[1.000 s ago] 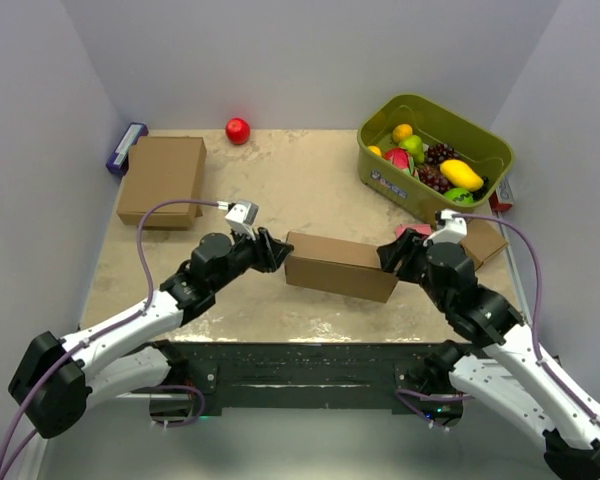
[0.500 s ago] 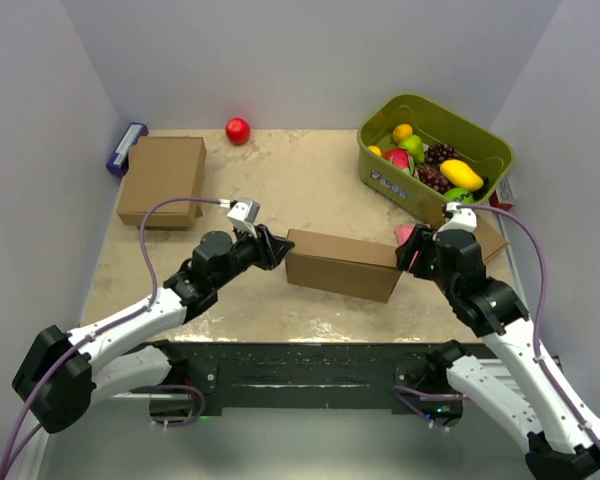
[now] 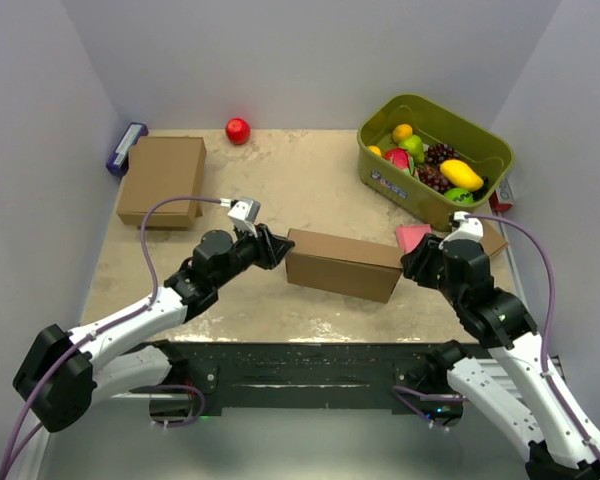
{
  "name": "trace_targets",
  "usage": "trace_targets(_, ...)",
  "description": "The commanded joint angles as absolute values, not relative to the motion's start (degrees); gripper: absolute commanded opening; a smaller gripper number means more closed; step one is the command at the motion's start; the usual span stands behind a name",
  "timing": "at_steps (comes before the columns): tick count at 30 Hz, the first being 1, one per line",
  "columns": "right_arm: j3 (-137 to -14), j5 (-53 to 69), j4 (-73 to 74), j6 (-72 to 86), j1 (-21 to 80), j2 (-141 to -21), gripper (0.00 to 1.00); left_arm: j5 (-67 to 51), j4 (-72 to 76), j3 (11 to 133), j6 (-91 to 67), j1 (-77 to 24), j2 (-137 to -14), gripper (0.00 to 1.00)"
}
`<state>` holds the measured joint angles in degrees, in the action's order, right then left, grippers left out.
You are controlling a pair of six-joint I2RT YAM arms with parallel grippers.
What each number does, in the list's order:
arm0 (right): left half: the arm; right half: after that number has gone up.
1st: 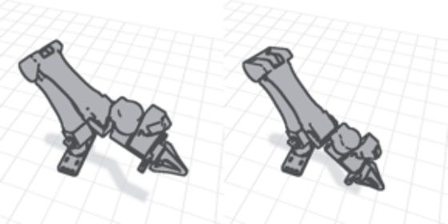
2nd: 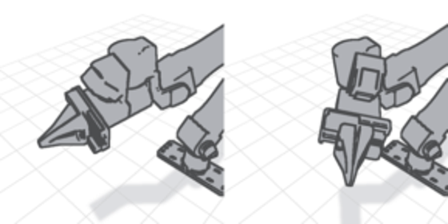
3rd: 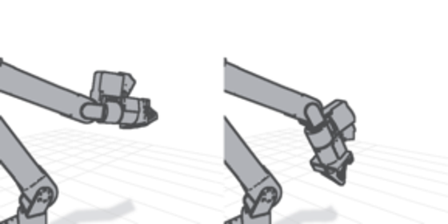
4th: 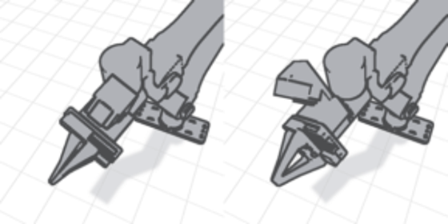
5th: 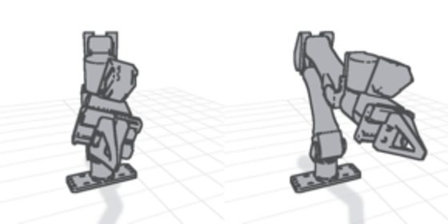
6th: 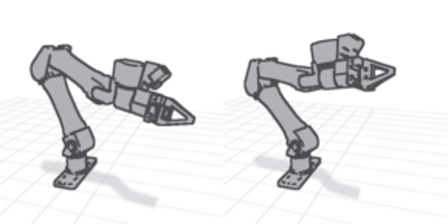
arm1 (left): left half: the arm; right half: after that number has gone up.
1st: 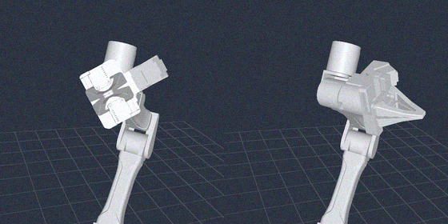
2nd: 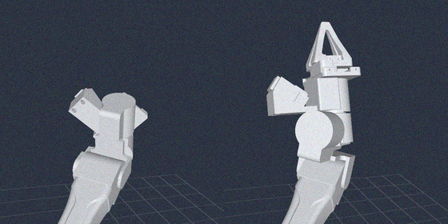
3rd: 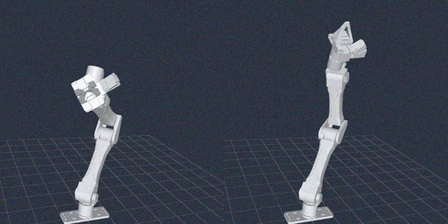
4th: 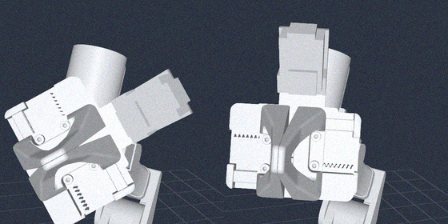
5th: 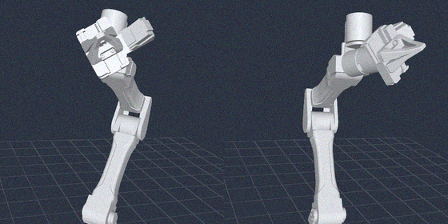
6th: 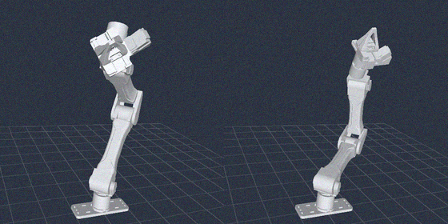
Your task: Fold the paper box
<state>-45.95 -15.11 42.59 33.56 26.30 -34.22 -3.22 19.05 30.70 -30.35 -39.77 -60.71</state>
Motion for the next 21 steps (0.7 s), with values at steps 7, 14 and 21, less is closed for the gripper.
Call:
trace_targets(7,-47.11,-13.45,43.42,34.10,26.19,-35.94,0.42,-3.16,9.84,29.80,-26.89,-39.38,-63.02,0.33)
trace_targets(14,-47.11,-12.31,45.88,35.51,26.28,-38.23,0.32,-3.34,9.84,29.97,-26.46,-39.38,-62.84,0.32)
trace_targets(21,-46.32,-10.55,48.95,37.09,26.28,-40.78,0.19,-2.99,9.93,29.71,-25.58,-39.46,-62.49,0.31)
